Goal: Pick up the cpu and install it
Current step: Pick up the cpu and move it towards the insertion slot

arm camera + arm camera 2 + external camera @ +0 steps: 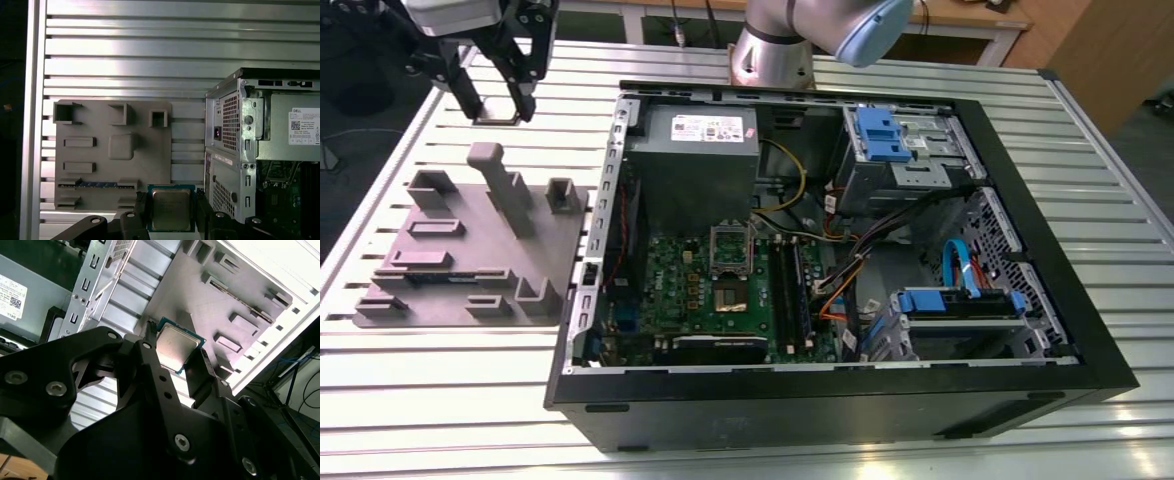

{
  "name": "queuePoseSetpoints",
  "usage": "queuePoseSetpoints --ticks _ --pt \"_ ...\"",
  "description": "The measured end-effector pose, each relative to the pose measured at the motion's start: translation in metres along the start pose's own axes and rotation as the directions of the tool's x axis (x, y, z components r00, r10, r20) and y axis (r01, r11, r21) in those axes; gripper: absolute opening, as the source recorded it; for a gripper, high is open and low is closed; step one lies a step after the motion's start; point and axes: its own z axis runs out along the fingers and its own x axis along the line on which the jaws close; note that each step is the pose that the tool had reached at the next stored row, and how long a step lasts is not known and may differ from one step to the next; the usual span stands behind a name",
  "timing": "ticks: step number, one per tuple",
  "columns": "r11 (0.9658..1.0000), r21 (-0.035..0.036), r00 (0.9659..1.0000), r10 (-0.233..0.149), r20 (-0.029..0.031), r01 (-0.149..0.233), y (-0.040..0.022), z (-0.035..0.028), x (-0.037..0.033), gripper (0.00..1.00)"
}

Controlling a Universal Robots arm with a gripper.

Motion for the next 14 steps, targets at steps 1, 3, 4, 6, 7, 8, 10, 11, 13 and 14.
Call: queuePoseSetpoints --ticks 1,3,4,6,7,8,10,11,13,14 --pt "1.0000 0.0000 1.0000 0.000 0.0000 0.000 0.0000 0.0000 -0.0007 0.47" --pt "1.0000 -0.0001 1.0000 0.000 0.0000 0.000 0.0000 0.0000 -0.0024 0.47" --pt "1.0000 0.0000 1.0000 0.000 0.0000 0.000 0.0000 0.0000 -0.0035 0.47" --pt "1.0000 0.0000 1.0000 0.000 0.0000 0.000 0.0000 0.0000 -0.0062 0.47" --pt "1.0000 0.0000 1.0000 0.000 0.0000 0.000 0.0000 0.0000 -0.0077 0.47" --pt "1.0000 0.0000 1.0000 0.000 0.0000 0.000 0.0000 0.0000 -0.0092 0.47" --pt "1.0000 -0.0001 1.0000 0.000 0.0000 0.000 0.0000 0.0001 -0.0122 0.47" --pt "1.0000 0.0000 1.0000 0.000 0.0000 0.000 -0.0001 0.0001 -0.0138 0.47" --pt "1.0000 0.0000 1.0000 0.000 0.0000 0.000 -0.0001 0.0001 -0.0167 0.47" --pt "1.0000 0.0000 1.0000 0.000 0.0000 0.000 -0.0001 0.0001 -0.0180 0.47"
